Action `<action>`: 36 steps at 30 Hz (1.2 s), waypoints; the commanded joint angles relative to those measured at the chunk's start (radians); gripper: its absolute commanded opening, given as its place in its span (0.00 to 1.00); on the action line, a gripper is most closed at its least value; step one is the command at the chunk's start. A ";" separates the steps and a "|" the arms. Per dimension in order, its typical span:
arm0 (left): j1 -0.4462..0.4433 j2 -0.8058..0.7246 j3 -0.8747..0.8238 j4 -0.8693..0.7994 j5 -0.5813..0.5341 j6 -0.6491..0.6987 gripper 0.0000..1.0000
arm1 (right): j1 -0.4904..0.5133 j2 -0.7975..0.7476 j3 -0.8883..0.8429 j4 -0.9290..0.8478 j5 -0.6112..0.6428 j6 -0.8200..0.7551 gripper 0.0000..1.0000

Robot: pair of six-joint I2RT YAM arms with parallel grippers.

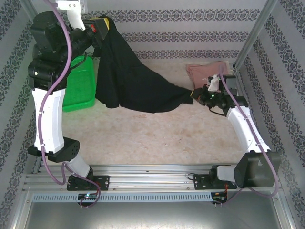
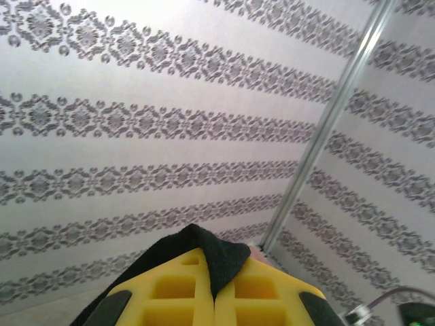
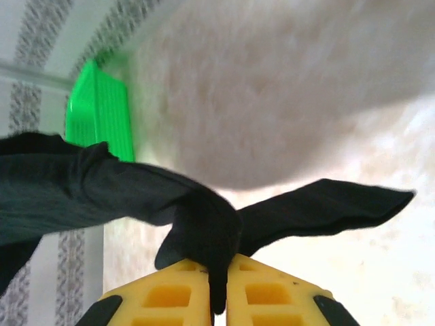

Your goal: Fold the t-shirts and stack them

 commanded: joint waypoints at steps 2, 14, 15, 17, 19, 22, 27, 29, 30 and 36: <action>-0.096 0.078 -0.040 0.125 0.095 -0.090 0.00 | -0.099 0.028 -0.074 -0.065 0.055 -0.017 0.28; -0.197 0.150 -0.511 0.401 0.138 -0.199 0.00 | -0.036 -0.095 -0.134 0.094 -0.099 -0.081 0.75; -0.195 0.153 -0.542 0.407 0.142 -0.195 0.00 | 0.007 -0.111 -0.154 0.118 -0.106 -0.063 0.76; -0.190 0.157 -0.599 0.439 0.163 -0.195 0.00 | 0.094 -0.114 -0.196 0.185 -0.125 -0.022 0.77; -0.183 0.158 -0.674 0.490 0.166 -0.202 0.00 | 0.178 -0.093 -0.223 0.213 -0.082 -0.003 0.76; -0.163 0.174 -0.737 0.523 0.189 -0.203 0.00 | 0.252 -0.035 -0.267 0.310 -0.060 0.061 0.73; -0.148 0.235 -0.742 0.513 0.280 -0.225 0.39 | 0.345 0.075 -0.207 0.313 0.000 0.045 0.71; -0.149 0.235 -0.752 0.500 0.266 -0.242 0.67 | 0.353 0.124 -0.167 0.285 0.042 0.032 0.70; -0.148 0.223 -0.757 0.484 0.256 -0.244 0.92 | 0.350 0.146 -0.158 0.291 0.062 0.033 0.69; -0.162 0.026 -0.939 0.347 0.138 -0.261 1.00 | 0.319 0.289 -0.024 0.294 0.092 0.017 0.68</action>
